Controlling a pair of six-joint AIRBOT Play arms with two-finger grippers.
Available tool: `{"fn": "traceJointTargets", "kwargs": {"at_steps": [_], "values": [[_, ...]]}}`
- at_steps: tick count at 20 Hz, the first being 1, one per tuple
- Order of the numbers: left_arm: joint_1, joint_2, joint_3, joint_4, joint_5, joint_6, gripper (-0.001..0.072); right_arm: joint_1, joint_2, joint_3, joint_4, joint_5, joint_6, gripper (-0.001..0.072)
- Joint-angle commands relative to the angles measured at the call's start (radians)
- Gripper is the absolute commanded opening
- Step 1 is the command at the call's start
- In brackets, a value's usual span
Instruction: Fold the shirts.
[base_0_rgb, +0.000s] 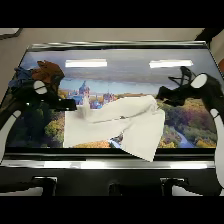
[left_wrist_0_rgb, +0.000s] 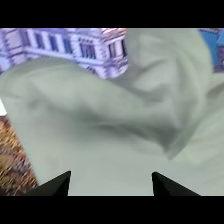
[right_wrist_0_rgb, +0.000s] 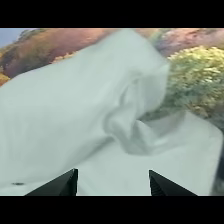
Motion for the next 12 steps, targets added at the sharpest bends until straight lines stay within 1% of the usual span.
{"fn": "traceJointTargets", "kwargs": {"at_steps": [1,3,5,6,7,9,12], "values": [[0.181,0.074,-0.091,-0.121,-0.201,0.076,0.0604,-0.174,-0.005,0.029,0.0,0.303,-0.037,0.0523],[0.283,0.154,-0.304,-0.18,-0.185,0.124,0.0588,-0.254,-0.005,-0.05,0.0,0.386,-0.085,0.0523],[0.372,0.201,-0.51,-0.243,-0.145,0.189,0.0587,-0.285,-0.005,-0.153,0.002,0.396,-0.09,0.0524],[0.412,0.208,-0.587,-0.299,-0.117,0.232,0.0586,-0.283,-0.005,-0.198,0.005,0.385,-0.097,0.0524],[0.441,0.206,-0.639,-0.353,-0.088,0.267,0.0586,-0.281,-0.005,-0.233,0.015,0.375,-0.111,0.0524],[0.466,0.202,-0.705,-0.423,-0.01,0.293,0.0585,-0.281,-0.005,-0.274,0.039,0.36,-0.135,0.0524],[0.44,0.2,-0.733,-0.429,0.054,0.298,0.0585,-0.282,-0.005,-0.279,0.042,0.349,-0.153,0.0524]]}}
